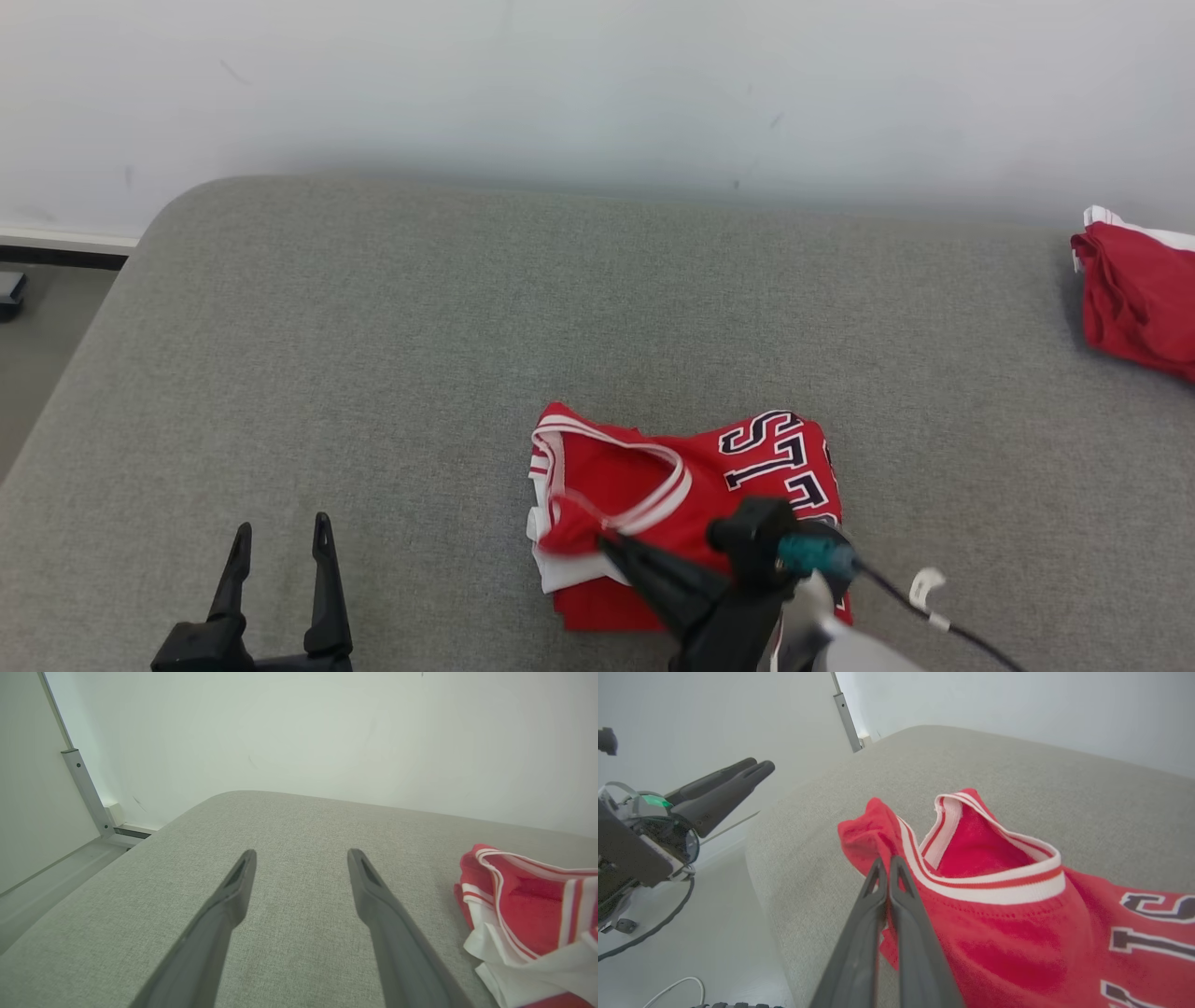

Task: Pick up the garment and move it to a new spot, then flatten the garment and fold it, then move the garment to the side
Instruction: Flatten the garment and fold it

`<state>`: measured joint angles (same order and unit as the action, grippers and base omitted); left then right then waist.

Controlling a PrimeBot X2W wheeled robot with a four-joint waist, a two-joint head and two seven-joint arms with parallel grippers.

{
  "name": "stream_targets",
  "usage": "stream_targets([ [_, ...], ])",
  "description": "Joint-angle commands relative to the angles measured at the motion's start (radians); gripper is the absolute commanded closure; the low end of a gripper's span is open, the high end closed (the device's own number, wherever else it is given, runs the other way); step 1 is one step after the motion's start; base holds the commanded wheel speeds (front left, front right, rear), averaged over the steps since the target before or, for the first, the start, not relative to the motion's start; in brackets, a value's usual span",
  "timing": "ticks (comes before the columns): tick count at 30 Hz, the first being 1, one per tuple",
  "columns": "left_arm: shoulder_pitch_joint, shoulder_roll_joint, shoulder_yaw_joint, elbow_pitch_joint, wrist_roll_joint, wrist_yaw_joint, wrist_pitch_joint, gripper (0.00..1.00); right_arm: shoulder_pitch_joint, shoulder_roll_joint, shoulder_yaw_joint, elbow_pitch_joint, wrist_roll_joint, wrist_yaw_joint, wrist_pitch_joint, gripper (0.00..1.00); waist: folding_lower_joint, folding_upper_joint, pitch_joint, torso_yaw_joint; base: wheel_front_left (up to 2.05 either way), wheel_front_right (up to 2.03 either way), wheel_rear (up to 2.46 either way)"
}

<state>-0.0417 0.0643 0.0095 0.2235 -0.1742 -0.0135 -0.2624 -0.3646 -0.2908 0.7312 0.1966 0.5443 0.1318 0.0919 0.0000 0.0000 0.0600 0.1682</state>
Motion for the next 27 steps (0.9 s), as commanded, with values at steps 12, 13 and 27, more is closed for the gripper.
stream_targets([
  [12,0.022,0.006,0.017,0.000,0.003,0.001,-0.003,0.00,0.080,-0.028,-0.067,-0.075,0.036,-0.002,-0.127,0.00,0.0000,0.0000,-0.025,-0.024,0.00,0.00,0.00],
  [13,0.025,0.007,0.019,-0.001,0.003,0.001,-0.003,0.00,0.088,-0.029,-0.095,-0.081,0.029,-0.002,-0.143,0.00,0.0000,0.0000,-0.028,-0.028,0.00,0.00,0.00],
  [27,0.047,0.009,0.036,-0.028,0.016,0.003,-0.003,0.00,0.259,0.048,-0.534,-0.120,-0.104,-0.002,-0.274,0.00,0.0000,0.0000,-0.045,-0.087,0.00,0.00,0.00],
])
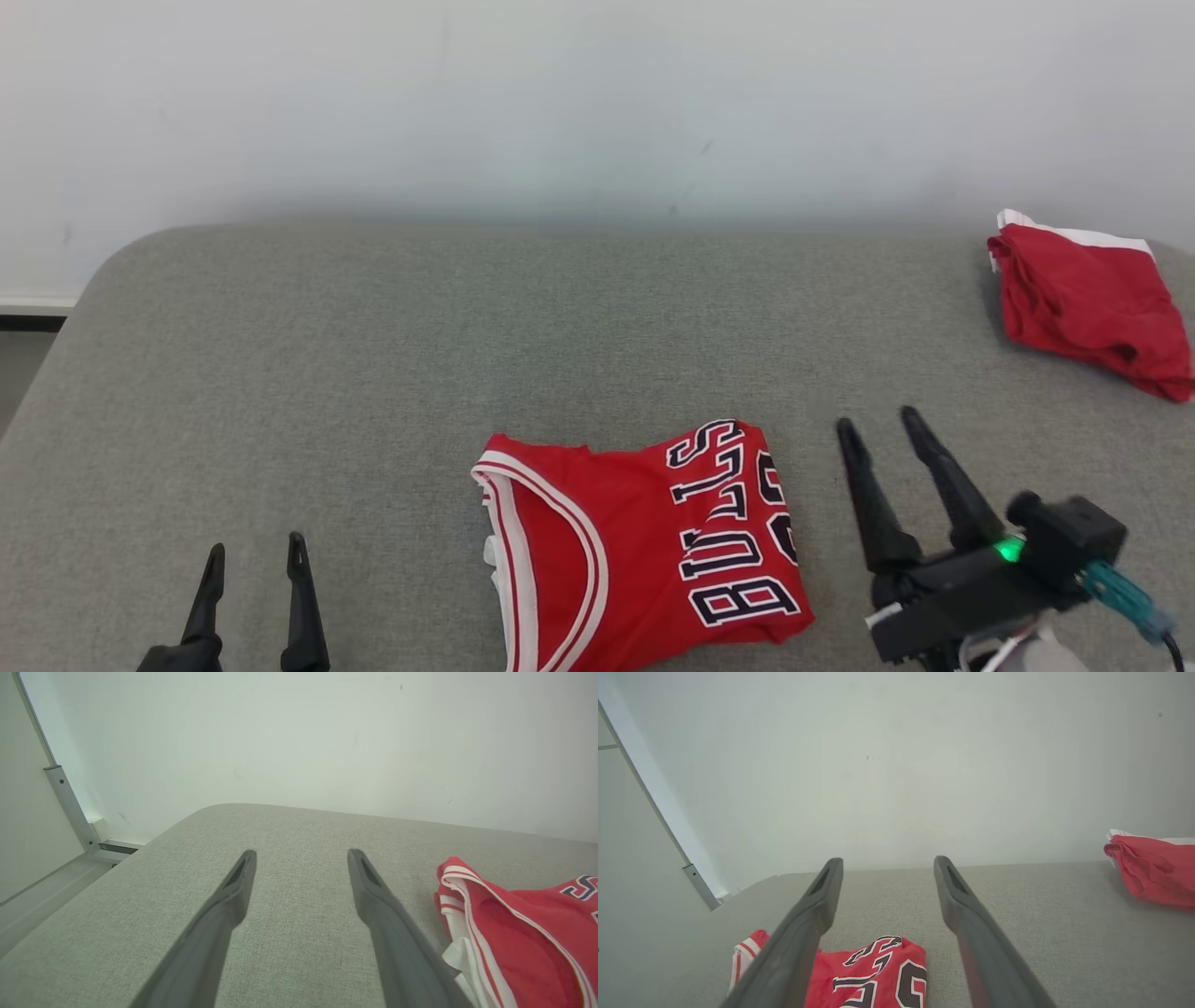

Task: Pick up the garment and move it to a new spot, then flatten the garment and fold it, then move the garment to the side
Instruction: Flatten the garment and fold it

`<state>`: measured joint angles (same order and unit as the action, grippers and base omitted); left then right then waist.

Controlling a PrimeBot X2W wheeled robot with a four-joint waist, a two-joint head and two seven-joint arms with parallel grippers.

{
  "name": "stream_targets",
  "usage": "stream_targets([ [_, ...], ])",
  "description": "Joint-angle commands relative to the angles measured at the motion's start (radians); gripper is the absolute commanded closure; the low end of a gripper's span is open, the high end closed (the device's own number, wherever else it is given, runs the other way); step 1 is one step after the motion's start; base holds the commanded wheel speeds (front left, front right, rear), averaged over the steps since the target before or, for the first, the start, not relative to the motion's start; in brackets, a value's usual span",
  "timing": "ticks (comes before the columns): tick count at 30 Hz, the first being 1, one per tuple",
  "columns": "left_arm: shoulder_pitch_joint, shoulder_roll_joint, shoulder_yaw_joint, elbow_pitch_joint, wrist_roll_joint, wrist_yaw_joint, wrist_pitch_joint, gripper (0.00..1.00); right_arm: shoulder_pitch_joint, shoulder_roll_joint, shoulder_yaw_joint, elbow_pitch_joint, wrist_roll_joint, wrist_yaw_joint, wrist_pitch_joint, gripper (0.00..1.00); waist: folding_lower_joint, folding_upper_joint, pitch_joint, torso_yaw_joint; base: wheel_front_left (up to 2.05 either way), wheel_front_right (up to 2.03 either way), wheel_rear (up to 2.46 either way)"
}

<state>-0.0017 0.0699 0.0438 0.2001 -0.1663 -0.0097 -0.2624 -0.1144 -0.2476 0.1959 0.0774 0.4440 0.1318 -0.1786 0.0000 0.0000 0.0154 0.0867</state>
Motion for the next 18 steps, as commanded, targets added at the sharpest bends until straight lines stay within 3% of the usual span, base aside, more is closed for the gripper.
stream_targets([
  [1,0.009,0.004,0.003,-0.008,0.009,0.000,-0.003,0.00,0.024,0.011,-0.023,-0.007,-0.020,-0.002,-0.011,0.00,0.0000,0.0000,-0.001,-0.009,0.00,0.00,0.00],
  [8,0.020,0.010,0.007,-0.020,0.023,0.000,-0.003,0.00,0.109,0.076,-0.133,-0.035,-0.095,-0.002,-0.053,0.00,0.0000,0.0000,-0.002,-0.037,0.00,0.00,0.00],
  [18,0.027,0.040,-0.012,-0.026,0.065,0.007,-0.003,0.00,0.157,0.133,-0.181,-0.006,-0.144,-0.002,-0.076,0.00,0.0000,0.0000,-0.020,-0.061,0.00,0.00,0.00],
])
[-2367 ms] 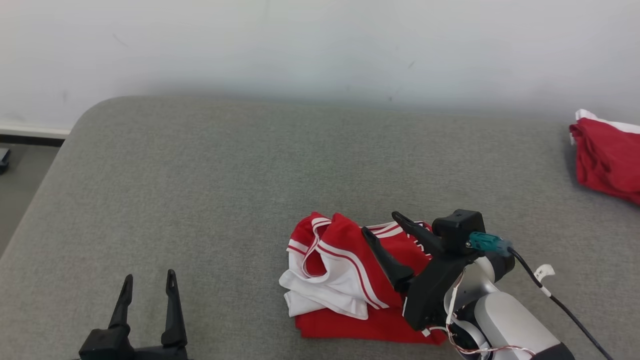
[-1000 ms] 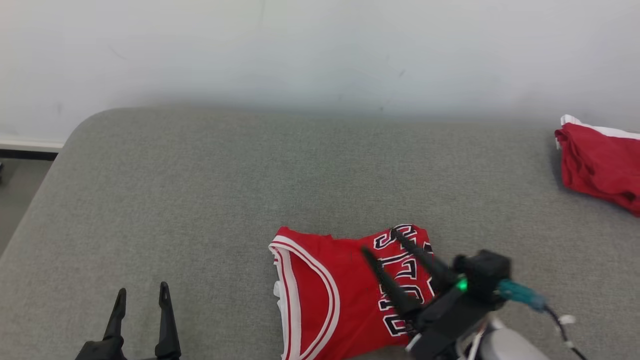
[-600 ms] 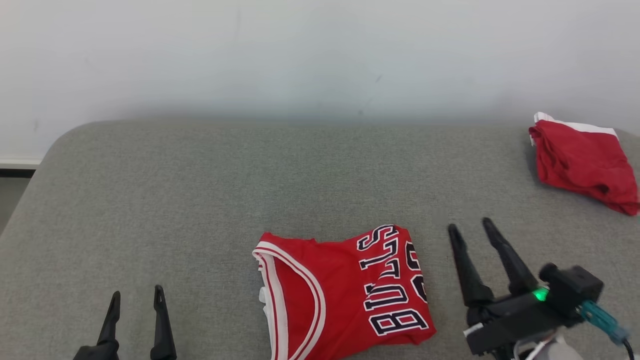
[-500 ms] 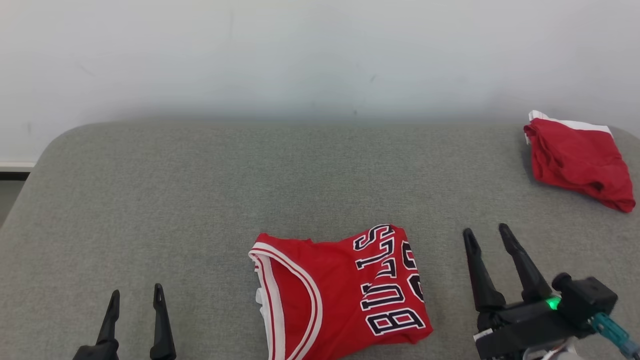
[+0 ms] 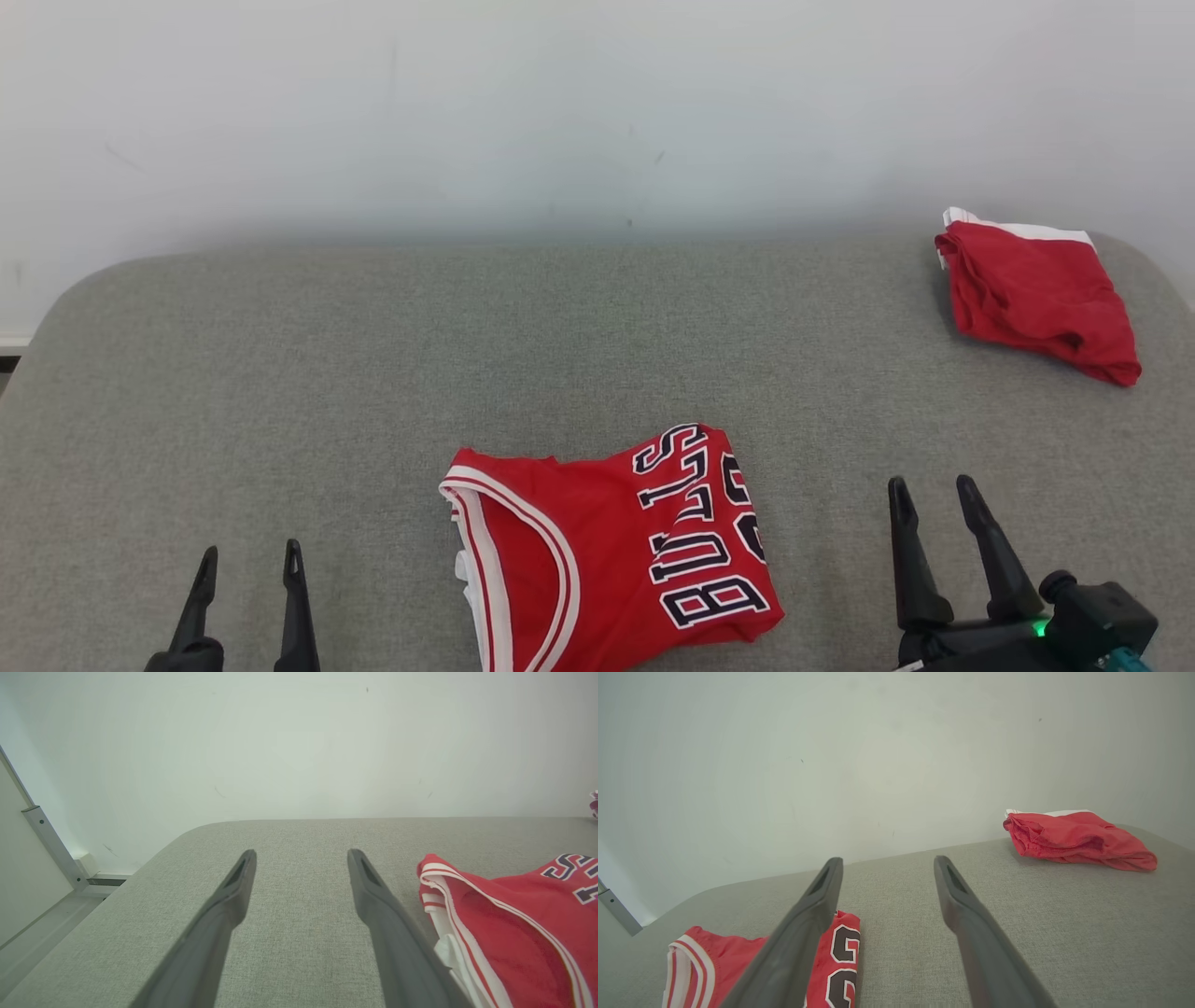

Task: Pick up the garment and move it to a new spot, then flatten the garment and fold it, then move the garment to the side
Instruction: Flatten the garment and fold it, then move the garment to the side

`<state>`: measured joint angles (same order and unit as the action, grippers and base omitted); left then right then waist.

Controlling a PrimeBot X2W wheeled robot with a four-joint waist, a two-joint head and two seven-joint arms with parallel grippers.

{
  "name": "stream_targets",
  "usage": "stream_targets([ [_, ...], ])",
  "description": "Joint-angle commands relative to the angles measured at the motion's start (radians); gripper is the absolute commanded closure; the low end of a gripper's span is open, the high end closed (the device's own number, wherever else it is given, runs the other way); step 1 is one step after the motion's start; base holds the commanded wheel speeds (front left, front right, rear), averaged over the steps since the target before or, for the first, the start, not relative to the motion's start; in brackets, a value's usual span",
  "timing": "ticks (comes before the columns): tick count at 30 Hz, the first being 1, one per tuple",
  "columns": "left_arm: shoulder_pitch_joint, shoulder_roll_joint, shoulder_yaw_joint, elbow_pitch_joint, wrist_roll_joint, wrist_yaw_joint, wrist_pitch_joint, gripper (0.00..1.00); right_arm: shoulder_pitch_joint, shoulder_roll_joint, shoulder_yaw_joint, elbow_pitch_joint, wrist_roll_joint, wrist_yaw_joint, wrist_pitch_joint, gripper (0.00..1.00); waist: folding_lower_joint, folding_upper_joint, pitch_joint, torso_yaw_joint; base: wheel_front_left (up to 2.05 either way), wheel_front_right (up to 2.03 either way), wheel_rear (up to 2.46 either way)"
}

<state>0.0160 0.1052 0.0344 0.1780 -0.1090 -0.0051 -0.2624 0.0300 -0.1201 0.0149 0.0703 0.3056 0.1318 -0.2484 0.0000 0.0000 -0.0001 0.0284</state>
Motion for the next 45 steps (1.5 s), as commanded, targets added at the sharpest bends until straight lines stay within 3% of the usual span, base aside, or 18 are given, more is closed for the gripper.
stream_targets([
  [1,0.013,0.008,-0.003,-0.007,0.010,0.004,-0.003,0.00,0.016,0.009,0.000,0.005,-0.008,-0.002,-0.007,0.00,0.0000,0.0000,-0.007,-0.004,0.00,0.00,0.00],
  [18,0.059,0.042,-0.009,-0.048,-0.001,0.006,0.026,0.00,0.015,0.036,0.015,0.127,-0.081,-0.002,-0.006,0.00,0.0000,0.0000,-0.031,0.009,0.00,0.00,0.00],
  [45,0.079,0.063,-0.037,-0.082,-0.029,0.007,0.058,0.00,0.002,0.050,0.007,0.151,-0.116,-0.002,0.014,0.00,0.0000,0.0000,-0.026,0.005,0.00,0.00,0.00],
])
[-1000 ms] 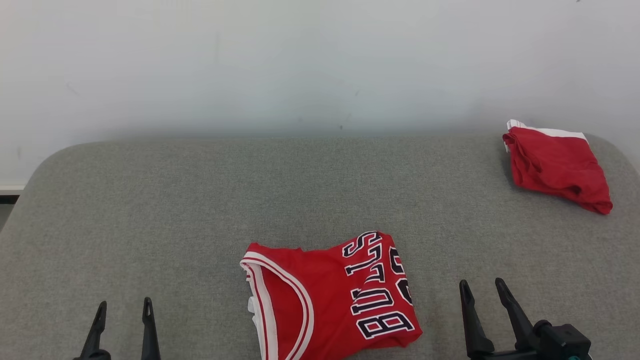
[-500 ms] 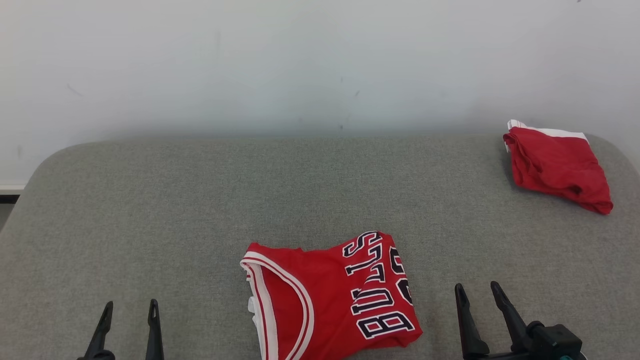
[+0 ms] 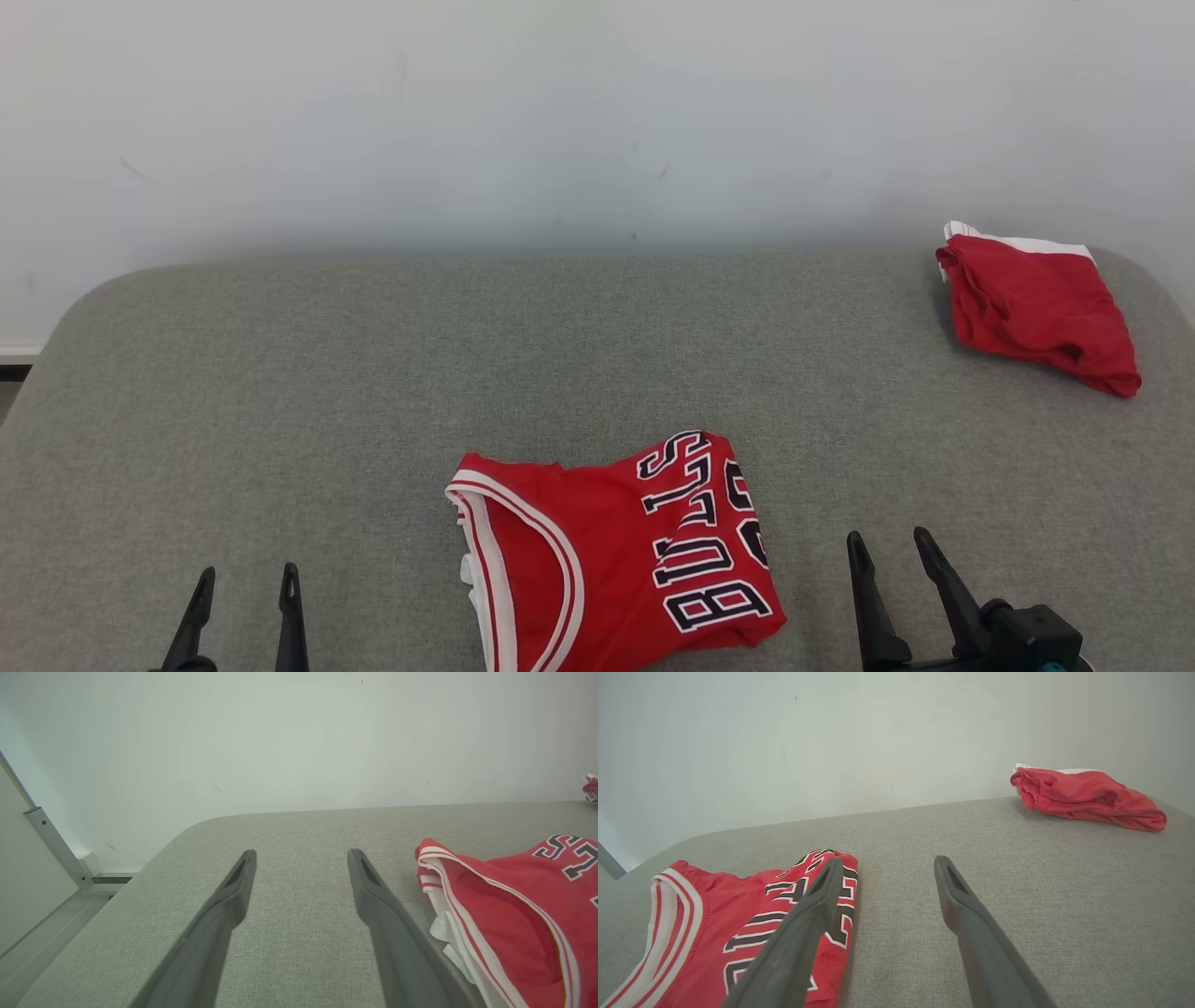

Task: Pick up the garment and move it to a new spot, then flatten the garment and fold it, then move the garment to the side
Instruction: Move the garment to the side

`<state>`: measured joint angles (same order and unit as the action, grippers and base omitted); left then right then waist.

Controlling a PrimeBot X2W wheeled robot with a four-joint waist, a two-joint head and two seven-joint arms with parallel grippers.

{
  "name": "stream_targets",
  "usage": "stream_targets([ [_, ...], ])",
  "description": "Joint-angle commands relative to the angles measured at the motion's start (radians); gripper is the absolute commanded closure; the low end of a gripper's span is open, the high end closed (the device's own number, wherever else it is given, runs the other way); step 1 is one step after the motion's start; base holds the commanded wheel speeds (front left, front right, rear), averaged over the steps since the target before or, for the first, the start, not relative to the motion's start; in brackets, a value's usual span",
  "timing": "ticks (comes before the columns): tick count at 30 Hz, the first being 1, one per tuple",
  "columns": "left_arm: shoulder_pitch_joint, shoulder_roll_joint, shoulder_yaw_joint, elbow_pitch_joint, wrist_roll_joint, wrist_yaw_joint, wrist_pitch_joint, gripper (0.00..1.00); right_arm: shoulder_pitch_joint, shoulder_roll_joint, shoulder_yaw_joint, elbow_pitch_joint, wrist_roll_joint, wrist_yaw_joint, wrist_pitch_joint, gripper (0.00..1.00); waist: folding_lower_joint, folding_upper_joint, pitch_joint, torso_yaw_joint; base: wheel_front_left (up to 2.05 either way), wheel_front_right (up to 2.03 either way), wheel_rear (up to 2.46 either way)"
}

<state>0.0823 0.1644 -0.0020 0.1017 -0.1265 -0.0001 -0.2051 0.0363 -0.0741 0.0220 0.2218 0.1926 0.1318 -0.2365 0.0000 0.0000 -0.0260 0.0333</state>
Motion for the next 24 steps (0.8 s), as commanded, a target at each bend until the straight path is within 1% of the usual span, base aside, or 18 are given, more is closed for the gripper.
stream_targets([
  [1,0.012,0.004,-0.002,-0.006,-0.013,0.003,0.000,0.00,-0.004,0.004,0.000,-0.001,-0.003,-0.002,0.003,0.00,0.0000,0.0000,0.000,0.000,0.00,0.00,0.00],
  [20,0.011,0.011,-0.007,0.007,-0.027,0.020,-0.005,0.00,-0.001,0.005,-0.004,-0.001,-0.010,-0.002,0.017,0.00,0.0000,0.0000,0.000,0.008,0.00,0.00,0.00],
  [24,0.009,0.014,-0.009,0.008,-0.031,0.025,-0.004,0.00,-0.033,0.005,0.020,0.009,-0.008,-0.002,0.021,0.00,0.0000,0.0000,0.003,0.010,0.00,0.00,0.00],
])
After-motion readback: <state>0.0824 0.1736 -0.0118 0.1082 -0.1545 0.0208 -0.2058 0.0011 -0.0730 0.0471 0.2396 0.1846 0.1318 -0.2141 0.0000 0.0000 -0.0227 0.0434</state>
